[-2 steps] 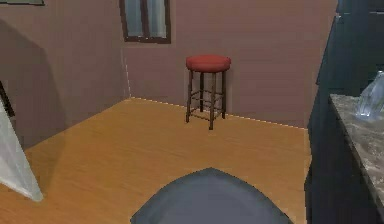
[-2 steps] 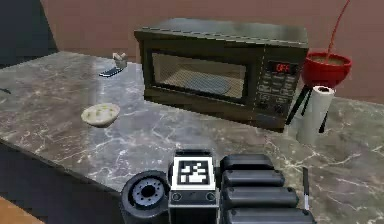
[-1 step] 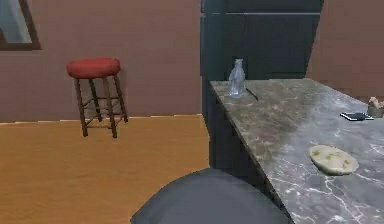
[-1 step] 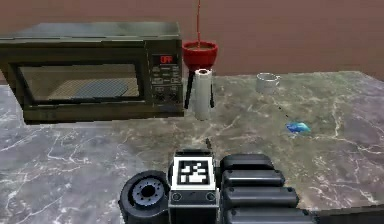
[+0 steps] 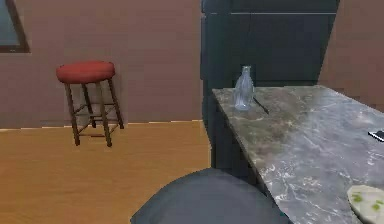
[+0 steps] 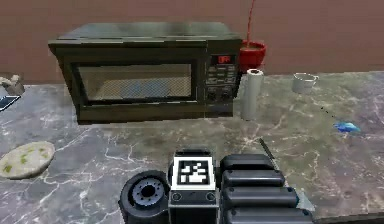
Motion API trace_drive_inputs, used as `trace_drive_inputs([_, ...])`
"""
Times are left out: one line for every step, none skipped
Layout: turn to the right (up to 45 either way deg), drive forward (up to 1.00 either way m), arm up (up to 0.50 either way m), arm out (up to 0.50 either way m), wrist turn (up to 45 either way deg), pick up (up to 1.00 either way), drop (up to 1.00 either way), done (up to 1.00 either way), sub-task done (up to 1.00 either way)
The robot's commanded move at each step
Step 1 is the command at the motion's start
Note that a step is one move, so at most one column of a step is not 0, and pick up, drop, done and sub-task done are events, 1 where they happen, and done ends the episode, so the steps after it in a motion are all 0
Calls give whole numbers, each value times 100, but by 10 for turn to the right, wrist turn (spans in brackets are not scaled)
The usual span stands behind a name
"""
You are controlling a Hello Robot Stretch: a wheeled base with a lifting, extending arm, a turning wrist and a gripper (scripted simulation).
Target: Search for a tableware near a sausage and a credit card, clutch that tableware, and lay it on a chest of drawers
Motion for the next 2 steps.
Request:
trace_drive_inputs([-450, 0, 0, 0, 0, 0, 0, 0, 0])
trace_drive_inputs([-450, 0, 0, 0, 0, 0, 0, 0, 0])
